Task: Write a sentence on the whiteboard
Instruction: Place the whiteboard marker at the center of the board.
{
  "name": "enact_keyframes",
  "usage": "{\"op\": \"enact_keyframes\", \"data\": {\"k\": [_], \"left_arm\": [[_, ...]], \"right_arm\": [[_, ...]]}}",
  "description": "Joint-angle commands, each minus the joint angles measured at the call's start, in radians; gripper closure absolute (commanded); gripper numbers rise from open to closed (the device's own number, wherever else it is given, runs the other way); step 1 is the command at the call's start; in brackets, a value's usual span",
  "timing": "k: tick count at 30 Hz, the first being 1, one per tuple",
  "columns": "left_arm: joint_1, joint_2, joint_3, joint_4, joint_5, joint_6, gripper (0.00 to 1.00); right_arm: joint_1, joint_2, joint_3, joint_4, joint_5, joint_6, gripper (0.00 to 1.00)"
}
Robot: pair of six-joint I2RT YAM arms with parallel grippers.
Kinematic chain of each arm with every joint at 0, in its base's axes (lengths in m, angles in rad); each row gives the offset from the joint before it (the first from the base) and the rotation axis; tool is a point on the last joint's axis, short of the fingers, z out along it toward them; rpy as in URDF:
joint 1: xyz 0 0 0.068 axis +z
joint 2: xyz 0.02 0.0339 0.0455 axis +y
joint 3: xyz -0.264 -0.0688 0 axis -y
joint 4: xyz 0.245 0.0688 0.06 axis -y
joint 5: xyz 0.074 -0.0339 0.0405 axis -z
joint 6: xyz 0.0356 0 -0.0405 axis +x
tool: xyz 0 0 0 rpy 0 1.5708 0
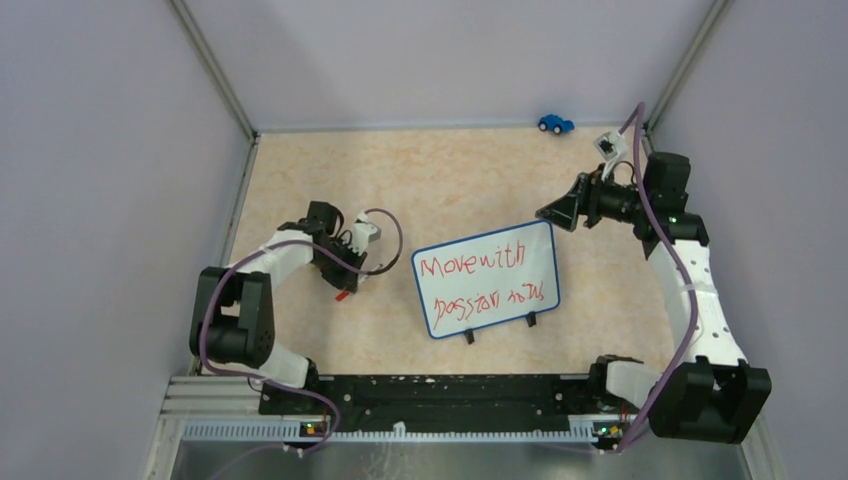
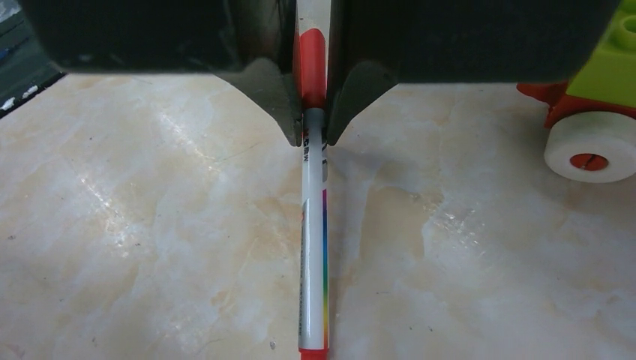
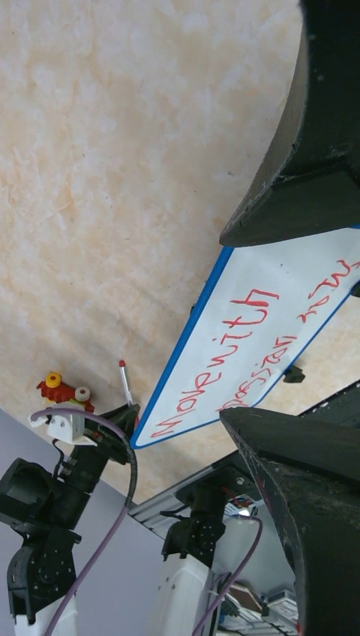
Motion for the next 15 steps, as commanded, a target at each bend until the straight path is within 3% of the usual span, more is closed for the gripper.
{"op": "enact_keyframes", "data": {"k": [1,9,14,15], "left_arm": [[0.003,0.030,-0.016,0.053,-0.028,0.033,0.76],[0.001,-0.009,0.017,-0.005,-0.021,0.036,0.41],[0.001,-0.055,0.095,-0.074,0.048,0.008,0.04],[0.001,-0.056,0.119,-0.090,0.063,0.002,0.02]], "right_arm": [[-0.006,-0.025,0.003,0.012,0.003,-0.039,0.25],[-0.006,-0.009,0.005,0.002,0.010,-0.044,0.25],[-0.006,-0.008,0.016,-0.011,0.016,-0.085,0.25],[-0.006,-0.007,0.026,-0.022,0.020,-0.092,0.24]]}}
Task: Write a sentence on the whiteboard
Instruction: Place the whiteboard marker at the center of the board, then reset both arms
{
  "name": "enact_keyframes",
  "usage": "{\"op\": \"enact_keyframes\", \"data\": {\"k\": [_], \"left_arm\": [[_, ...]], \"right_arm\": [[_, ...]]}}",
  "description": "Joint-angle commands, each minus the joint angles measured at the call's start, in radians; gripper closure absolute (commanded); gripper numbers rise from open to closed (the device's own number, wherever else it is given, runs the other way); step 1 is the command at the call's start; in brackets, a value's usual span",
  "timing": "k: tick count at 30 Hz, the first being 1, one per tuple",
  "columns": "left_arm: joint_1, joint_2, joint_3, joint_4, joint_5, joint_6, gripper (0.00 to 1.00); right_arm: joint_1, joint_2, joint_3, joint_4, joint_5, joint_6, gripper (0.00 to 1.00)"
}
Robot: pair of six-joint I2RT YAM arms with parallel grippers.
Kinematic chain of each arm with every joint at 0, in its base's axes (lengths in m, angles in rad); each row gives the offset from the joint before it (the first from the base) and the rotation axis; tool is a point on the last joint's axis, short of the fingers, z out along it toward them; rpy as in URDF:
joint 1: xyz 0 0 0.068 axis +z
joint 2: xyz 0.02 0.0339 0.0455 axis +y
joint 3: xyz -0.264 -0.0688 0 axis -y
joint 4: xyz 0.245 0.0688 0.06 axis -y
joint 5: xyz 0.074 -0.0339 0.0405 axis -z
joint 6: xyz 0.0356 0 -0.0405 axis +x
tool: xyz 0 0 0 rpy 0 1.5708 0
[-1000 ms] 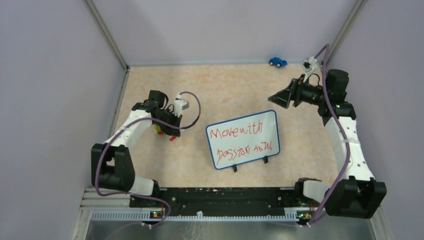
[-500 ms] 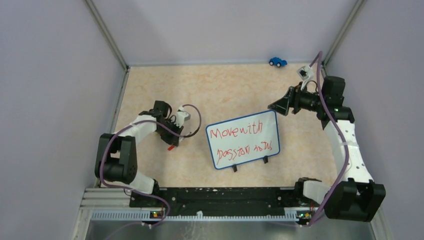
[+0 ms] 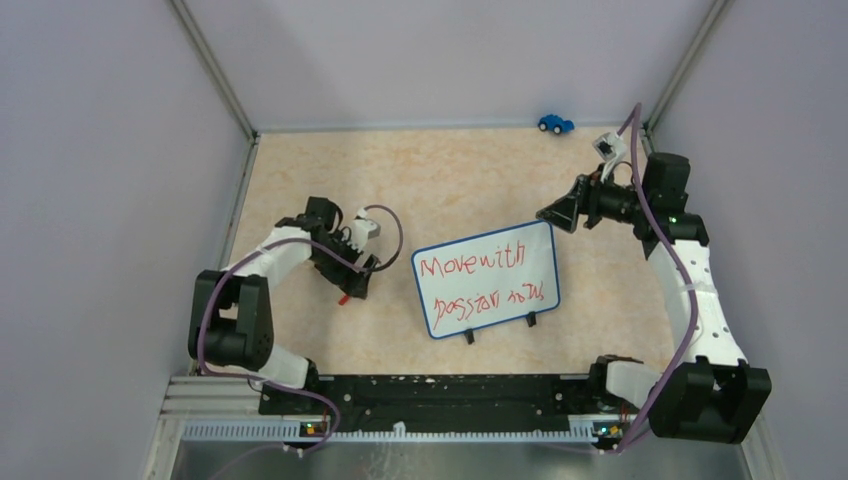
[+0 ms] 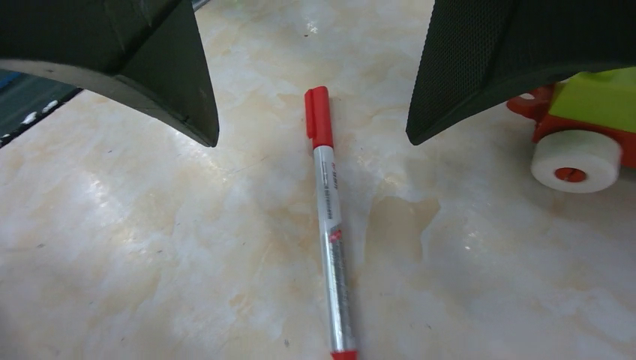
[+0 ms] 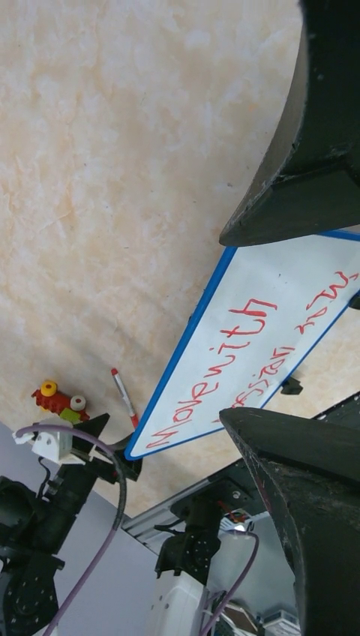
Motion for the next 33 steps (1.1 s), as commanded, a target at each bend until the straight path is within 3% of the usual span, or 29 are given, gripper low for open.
{"op": "enact_keyframes", "data": {"k": [1,11,17,21,25,33], "left_arm": [[0.001,-0.054,0.125,-0.067,0.077,-0.029,0.01],[0.004,0.073,0.547,-0.139,0.061,-0.171,0.01],[0.051,0.092,0.744,-0.053,0.113,-0.311,0.01],[0.113,0.064,0.723,0.101,0.143,-0.437,0.01],[0.207,0.066,0.694,0.122,0.170,-0.468,0.01],[0.334,0.017,0.530,0.183,0.201,-0.462,0.01]], "right_arm": [[-0.006,-0.005,0.035,-0.022,0.014,-0.056,0.24],[-0.006,0.056,0.207,-0.189,0.079,-0.154,0.22],[-0.013,0.115,0.256,-0.204,0.100,-0.158,0.22],[-0.113,0.172,0.288,-0.175,0.047,-0.127,0.22],[-0.202,0.219,0.306,-0.161,0.074,-0.138,0.22],[-0.209,0.257,0.241,-0.110,0.132,-0.169,0.22]]}}
